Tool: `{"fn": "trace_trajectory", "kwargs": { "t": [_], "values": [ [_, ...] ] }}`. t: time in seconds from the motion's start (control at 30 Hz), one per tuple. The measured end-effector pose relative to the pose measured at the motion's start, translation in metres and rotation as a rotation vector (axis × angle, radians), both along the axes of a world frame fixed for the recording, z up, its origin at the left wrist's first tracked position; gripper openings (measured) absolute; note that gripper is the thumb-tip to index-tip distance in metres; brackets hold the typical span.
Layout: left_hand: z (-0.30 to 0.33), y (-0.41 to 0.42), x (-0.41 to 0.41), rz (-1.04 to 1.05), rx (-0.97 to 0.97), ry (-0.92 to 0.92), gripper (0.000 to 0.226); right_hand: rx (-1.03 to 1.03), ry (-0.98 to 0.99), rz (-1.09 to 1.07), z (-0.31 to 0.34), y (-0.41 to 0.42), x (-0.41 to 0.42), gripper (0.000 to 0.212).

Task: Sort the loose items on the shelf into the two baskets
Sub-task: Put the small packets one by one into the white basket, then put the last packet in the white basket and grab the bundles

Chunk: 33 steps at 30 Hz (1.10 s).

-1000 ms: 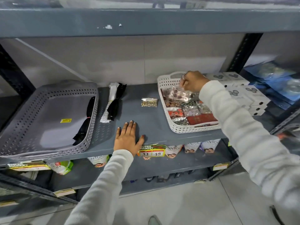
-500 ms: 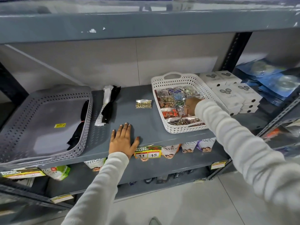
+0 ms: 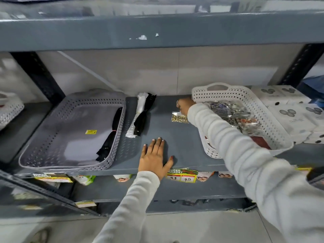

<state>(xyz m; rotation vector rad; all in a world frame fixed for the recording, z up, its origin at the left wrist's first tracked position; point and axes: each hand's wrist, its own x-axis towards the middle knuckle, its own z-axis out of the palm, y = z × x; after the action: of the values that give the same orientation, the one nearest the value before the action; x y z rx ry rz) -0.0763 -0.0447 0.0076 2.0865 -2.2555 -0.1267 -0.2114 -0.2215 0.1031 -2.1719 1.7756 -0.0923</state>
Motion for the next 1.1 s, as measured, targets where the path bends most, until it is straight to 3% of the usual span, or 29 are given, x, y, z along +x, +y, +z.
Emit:
{"fn": "trace_trajectory", "kwargs": {
  "t": [0.13,0.27,0.4,0.5,0.83,1.1],
  "values": [
    [-0.002,0.0,0.001,0.001,-0.003,-0.009,0.09,-0.015,0.116,0.008,-0.015,0.004,0.008,0.034],
    [-0.004,-0.001,0.003,0.003,-0.015,0.002,0.083,-0.056,-0.056,-0.002,-0.002,0.003,0.005,0.03],
    [-0.004,0.001,0.001,0.013,-0.033,-0.001,0.092,-0.179,-0.188,0.003,0.038,0.011,-0.027,0.029],
    [-0.003,0.002,0.0,0.006,-0.03,-0.004,0.094,-0.26,-0.159,-0.063,0.072,0.029,-0.071,0.027],
    [-0.004,0.003,-0.001,0.011,-0.032,0.018,0.099,0.112,0.299,-0.306,0.041,0.088,-0.216,0.025],
    [-0.001,0.005,-0.003,0.024,-0.055,0.038,0.099,0.144,0.268,-0.297,0.003,0.096,-0.218,0.024]
  ]
}}
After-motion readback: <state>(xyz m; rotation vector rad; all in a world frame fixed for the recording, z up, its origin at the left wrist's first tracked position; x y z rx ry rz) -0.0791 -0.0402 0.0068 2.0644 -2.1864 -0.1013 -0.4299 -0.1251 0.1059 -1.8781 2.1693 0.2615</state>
